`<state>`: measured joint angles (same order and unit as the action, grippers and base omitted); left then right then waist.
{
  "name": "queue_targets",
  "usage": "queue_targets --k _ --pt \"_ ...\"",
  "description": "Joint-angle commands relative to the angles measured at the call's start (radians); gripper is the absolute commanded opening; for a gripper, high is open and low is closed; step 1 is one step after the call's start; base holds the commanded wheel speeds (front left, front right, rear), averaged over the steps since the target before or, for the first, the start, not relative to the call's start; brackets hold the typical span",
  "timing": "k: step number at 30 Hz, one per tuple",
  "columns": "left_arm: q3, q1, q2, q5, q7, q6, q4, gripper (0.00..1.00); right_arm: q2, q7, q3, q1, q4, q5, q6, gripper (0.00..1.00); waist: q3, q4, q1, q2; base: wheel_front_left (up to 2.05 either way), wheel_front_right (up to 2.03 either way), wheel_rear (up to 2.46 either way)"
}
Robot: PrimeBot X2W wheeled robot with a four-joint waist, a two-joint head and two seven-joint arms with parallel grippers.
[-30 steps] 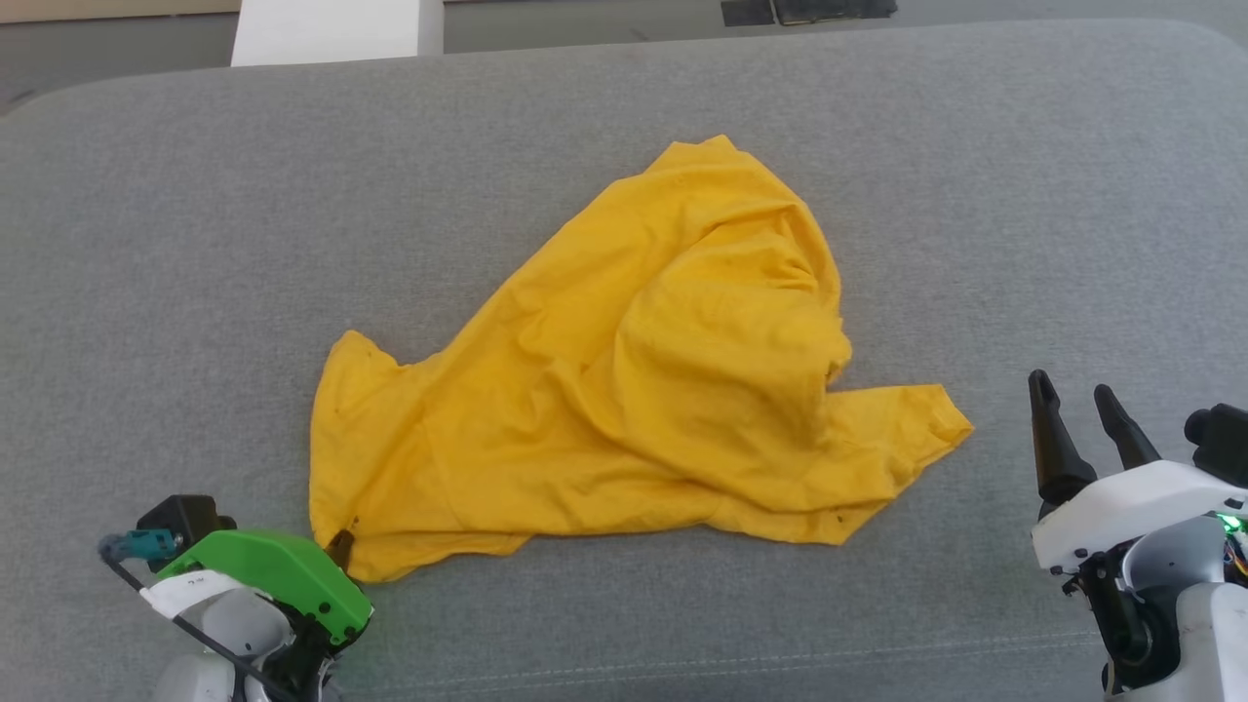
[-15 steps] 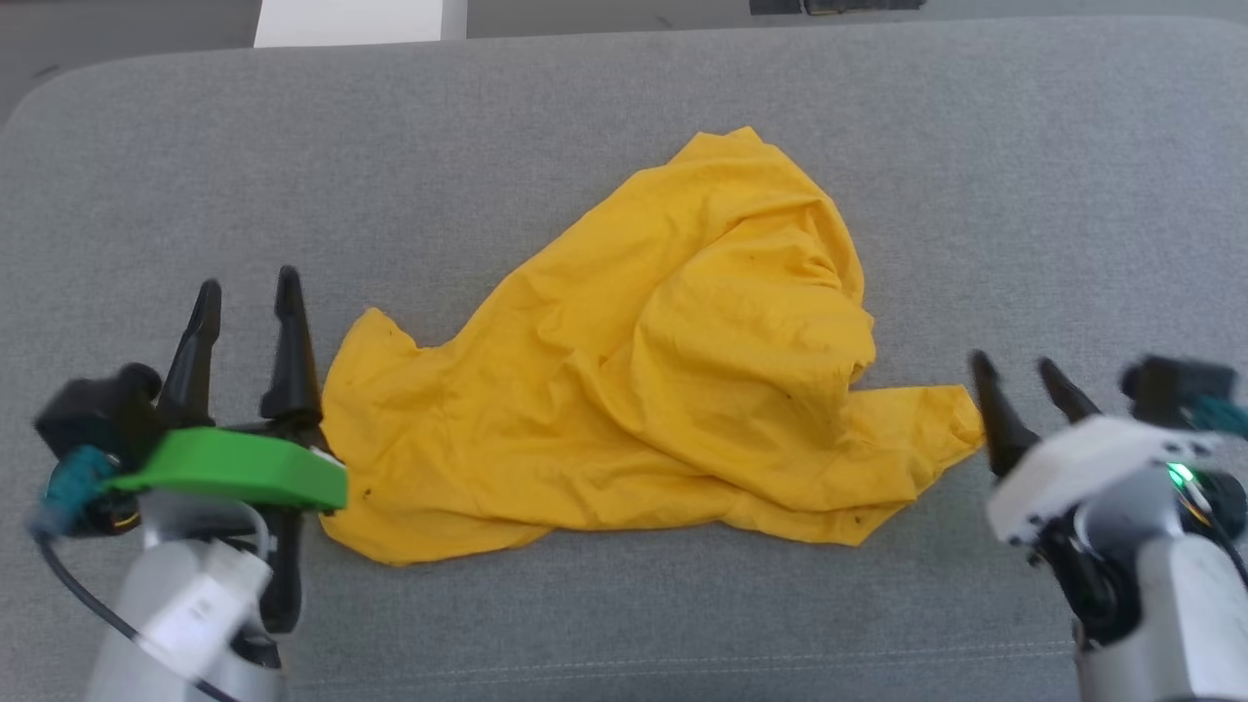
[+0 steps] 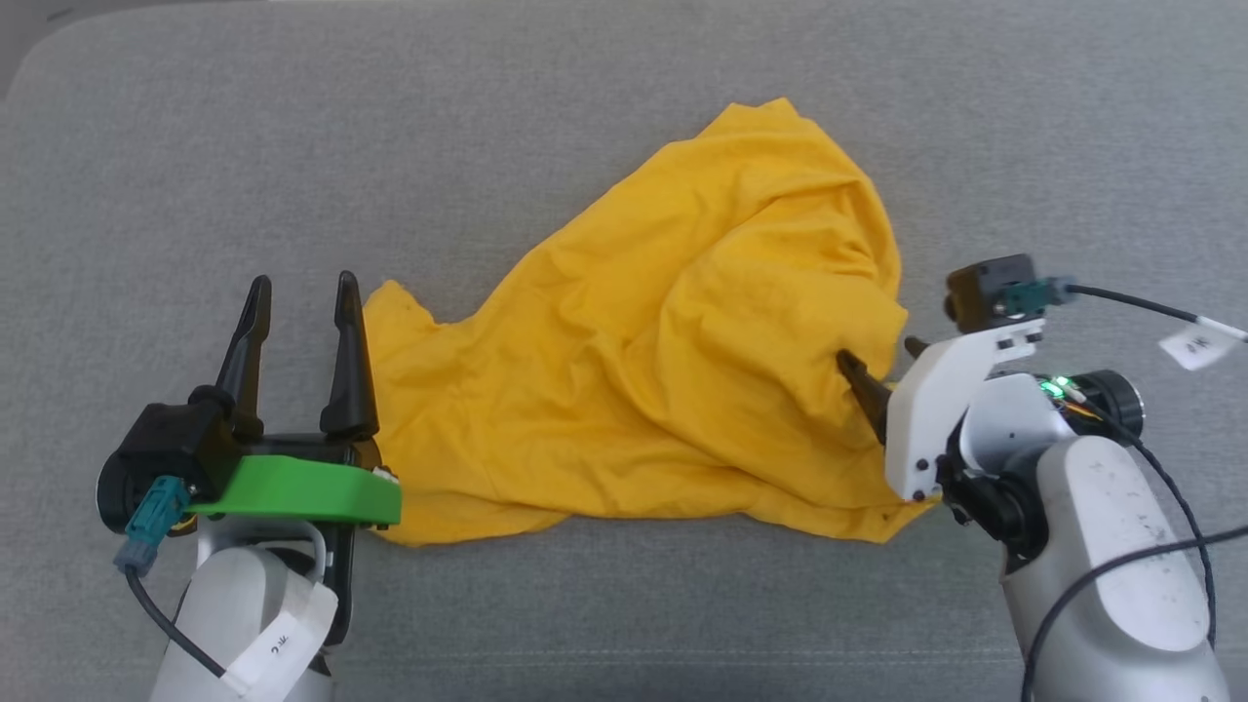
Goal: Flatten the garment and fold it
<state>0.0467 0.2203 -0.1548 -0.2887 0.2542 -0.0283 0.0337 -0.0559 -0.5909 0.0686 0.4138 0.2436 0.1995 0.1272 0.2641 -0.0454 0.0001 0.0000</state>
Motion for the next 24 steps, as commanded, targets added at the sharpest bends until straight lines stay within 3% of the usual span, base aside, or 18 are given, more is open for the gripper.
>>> queue_targets --k 1,5,6,7,15,24 --pt "-0.008 0.002 0.009 0.009 0.007 -0.01 0.002 1.0 -0.003 -0.014 0.01 0.021 0.015 -0.011 0.003 1.0 0.017 0.017 -0.0001 0.0 0.0 0.0 0.0" --pt "-0.025 0.007 0.026 0.023 0.007 -0.028 0.009 1.0 -0.003 -0.047 0.031 0.036 0.057 0.002 0.003 1.0 0.024 0.028 -0.0001 0.0 0.0 0.0 0.0" --pt "-0.029 0.009 0.031 0.024 0.007 -0.033 0.01 1.0 -0.004 -0.051 0.027 0.041 0.064 0.007 0.003 0.38 0.025 0.031 -0.0001 0.0 0.0 0.0 0.0" --pt "-0.031 0.01 0.036 0.025 0.007 -0.036 0.013 1.0 -0.007 -0.049 0.025 0.046 0.068 0.01 0.003 0.0 0.027 0.034 -0.0001 0.0 0.0 0.0 0.0" --pt "-0.035 0.033 0.066 0.042 0.008 -0.065 0.016 1.0 -0.042 0.019 -0.033 0.138 0.066 0.027 0.003 0.0 0.048 0.072 -0.0001 0.0 0.0 0.0 0.0" --pt "-0.013 0.083 0.09 0.038 0.008 -0.088 0.019 1.0 -0.099 0.025 -0.135 0.372 0.147 -0.034 0.003 0.0 0.112 0.159 -0.0001 0.0 0.0 0.0 0.0"
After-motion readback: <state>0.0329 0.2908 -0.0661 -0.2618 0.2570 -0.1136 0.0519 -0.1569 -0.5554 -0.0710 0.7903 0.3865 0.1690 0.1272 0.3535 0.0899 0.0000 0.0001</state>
